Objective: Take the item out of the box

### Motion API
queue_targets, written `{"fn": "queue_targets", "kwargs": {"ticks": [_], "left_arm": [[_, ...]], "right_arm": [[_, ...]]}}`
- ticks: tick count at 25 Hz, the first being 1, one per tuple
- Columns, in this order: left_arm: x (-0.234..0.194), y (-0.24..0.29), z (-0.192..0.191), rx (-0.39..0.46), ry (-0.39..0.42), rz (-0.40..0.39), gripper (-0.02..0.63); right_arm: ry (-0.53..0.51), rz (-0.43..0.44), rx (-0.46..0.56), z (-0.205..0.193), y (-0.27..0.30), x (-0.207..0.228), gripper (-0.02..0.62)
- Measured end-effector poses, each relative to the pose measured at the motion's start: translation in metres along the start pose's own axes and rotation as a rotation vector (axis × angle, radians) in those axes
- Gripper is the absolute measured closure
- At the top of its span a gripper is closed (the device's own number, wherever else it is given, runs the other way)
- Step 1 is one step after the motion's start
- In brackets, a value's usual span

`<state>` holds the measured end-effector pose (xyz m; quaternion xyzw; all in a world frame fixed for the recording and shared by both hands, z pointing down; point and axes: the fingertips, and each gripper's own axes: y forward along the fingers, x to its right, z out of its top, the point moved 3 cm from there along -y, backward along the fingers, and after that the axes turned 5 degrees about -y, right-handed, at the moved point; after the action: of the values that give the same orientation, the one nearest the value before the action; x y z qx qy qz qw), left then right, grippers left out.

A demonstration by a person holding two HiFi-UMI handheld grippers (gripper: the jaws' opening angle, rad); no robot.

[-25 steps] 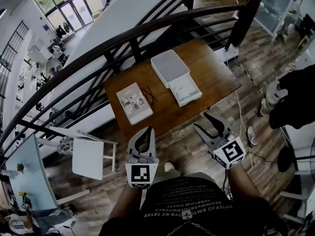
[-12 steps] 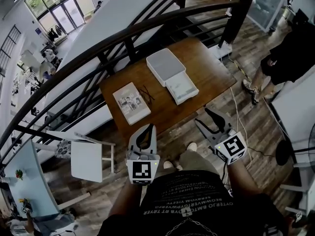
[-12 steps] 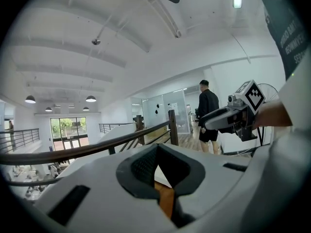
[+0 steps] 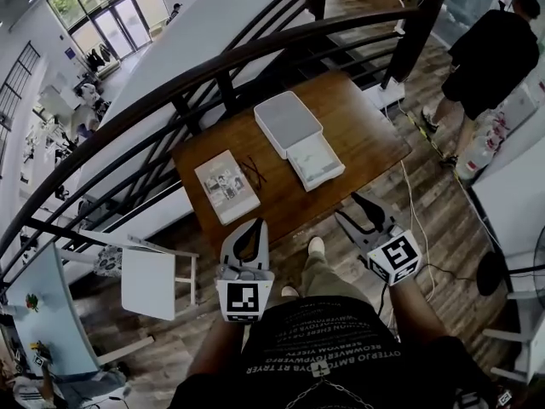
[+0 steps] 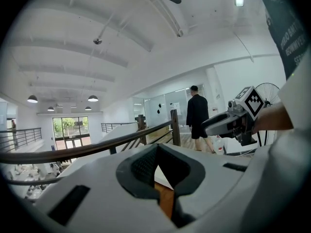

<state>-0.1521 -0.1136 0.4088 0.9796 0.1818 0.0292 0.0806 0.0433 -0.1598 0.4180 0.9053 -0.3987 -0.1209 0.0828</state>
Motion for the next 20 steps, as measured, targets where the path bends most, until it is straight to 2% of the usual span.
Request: {"fn": "queue_targets", "kwargs": {"ticks": [5,13,20], "left_arm": [[-0.003,0.024,0.005,0.013,0.010,0.007,0.601],[-0.012,0.070,0.013,-0.005,0.005,0.040,0.601],[-0.017,0.120,0.018,-0.006,0.020,0.028,0.601]], "right_arm": [[0.017,0.010,0.004,-0.013,0.020,0.023,0.393],[0.018,0.047,-0.072,-0.043,0.058,0.058,0.393],[0.021,0.086,-0.134,-0.074,0.098,0.092,0.393]]}}
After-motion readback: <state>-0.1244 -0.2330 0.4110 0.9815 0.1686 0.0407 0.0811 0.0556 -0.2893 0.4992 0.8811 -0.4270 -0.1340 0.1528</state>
